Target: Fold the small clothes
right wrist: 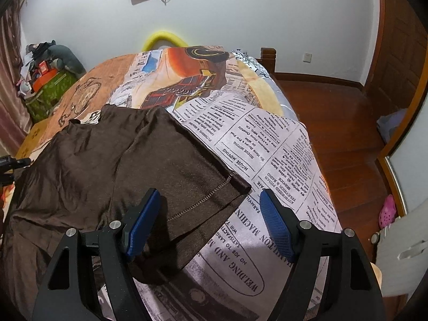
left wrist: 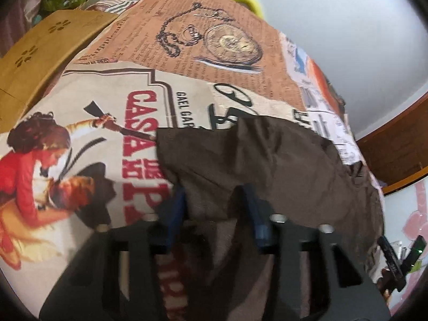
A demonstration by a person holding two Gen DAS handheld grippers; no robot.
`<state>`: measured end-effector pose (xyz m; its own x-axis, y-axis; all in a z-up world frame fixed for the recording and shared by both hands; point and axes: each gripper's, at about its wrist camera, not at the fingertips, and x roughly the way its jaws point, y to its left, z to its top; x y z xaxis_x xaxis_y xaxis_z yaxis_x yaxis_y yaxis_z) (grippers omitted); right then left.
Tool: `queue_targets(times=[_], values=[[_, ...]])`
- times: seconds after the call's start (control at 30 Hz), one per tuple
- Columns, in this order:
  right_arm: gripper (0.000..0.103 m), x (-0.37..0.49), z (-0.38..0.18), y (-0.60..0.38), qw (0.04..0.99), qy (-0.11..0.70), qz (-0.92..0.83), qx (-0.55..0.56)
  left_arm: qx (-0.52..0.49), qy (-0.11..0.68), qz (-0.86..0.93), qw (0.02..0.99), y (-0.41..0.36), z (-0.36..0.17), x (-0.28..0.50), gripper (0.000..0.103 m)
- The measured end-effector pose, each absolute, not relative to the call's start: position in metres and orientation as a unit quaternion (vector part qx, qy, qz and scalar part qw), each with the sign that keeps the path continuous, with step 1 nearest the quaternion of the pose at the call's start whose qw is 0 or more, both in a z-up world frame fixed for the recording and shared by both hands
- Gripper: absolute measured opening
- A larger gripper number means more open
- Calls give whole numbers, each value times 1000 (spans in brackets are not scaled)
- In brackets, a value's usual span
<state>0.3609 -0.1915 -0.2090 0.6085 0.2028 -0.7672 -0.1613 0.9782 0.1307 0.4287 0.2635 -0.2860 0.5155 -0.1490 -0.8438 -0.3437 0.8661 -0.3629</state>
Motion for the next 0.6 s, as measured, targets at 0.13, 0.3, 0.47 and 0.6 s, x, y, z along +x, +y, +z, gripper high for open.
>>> queue_targets(times=[0.13,0.3,0.47,0.6], values=[[74,360,-210,-190,897,430,102,18,-222,481,77,845,262,-281,431,14],[74,361,-210,-191,895,433,101,25,-77,433,96,893,225,-241,430,14],[74,358,-200,-196,898,427,99,39,81,379,61,920,162,-204,424,13],[74,355,-195,-198,900,423,98,41,167,349,-38,921,97,-196,404,14]])
